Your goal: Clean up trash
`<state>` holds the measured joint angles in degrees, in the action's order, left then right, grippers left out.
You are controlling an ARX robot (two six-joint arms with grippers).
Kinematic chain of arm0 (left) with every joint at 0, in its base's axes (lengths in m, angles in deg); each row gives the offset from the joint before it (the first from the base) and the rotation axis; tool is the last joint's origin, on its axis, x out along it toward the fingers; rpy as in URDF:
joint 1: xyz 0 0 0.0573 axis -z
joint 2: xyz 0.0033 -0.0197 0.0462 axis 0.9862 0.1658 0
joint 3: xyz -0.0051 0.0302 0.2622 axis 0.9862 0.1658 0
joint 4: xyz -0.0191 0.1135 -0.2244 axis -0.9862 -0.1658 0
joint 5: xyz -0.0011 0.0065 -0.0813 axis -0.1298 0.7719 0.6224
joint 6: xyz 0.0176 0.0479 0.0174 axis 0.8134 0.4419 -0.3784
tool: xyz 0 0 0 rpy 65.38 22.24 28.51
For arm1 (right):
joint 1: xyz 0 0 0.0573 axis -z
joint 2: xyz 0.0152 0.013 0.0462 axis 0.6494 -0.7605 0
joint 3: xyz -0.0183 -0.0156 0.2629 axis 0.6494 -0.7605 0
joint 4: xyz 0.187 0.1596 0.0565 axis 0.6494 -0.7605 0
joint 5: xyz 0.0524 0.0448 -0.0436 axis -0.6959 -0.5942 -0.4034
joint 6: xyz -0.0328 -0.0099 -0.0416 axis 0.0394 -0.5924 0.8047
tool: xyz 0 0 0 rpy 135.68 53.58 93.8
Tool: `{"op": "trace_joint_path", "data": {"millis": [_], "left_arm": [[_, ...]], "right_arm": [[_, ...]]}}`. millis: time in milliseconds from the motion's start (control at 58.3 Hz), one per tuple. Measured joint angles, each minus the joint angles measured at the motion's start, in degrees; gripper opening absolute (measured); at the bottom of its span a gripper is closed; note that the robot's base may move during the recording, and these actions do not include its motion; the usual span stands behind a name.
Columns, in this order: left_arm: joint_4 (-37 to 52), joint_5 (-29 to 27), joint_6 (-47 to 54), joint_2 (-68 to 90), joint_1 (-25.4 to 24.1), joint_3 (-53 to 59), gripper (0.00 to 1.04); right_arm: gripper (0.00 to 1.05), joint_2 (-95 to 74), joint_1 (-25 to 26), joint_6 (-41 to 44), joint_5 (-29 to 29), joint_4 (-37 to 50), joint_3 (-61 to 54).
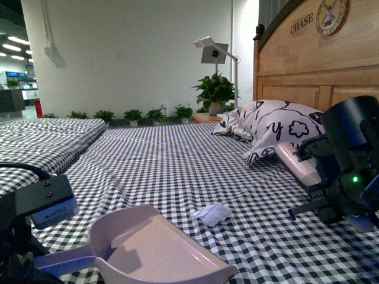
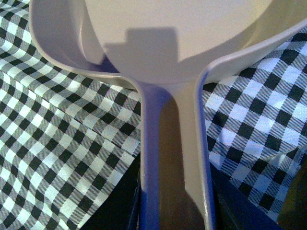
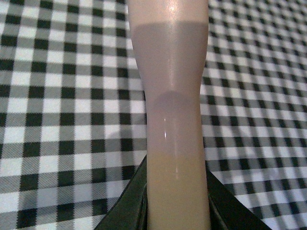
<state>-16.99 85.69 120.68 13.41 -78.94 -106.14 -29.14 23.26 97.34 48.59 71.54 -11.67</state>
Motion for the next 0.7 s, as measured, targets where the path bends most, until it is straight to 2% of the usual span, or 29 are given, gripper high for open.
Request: {"op": "trace_joint_path", "data": {"millis": [291, 429, 566, 651, 703], "left_arm": [[0.0, 0.0, 0.0, 0.0, 0.0, 0.0, 0.27], [0.0, 0.0, 0.0, 0.0, 0.0, 0.0, 0.27], [0.0, 0.0, 0.0, 0.0, 0.0, 0.0, 0.27], [0.0, 0.0, 0.0, 0.0, 0.0, 0.0, 0.27], [0.0, 0.0, 0.0, 0.0, 0.0, 0.0, 0.27]], "right_arm": [[0.19, -3.3, -4.5, 2.2, -4.9, -2.0, 0.4], [0.19, -2.8, -5.8, 3.0, -10.6, -3.5, 0.1], [0.19, 0.4, -6.6, 3.6, -20.9, -4.8, -2.8], [0.19, 4.2, -6.4, 4.5, -30.5, -5.6, -5.6], [0.19, 6.1, -6.2, 4.8, -34.4, -6.4, -6.8]]}}
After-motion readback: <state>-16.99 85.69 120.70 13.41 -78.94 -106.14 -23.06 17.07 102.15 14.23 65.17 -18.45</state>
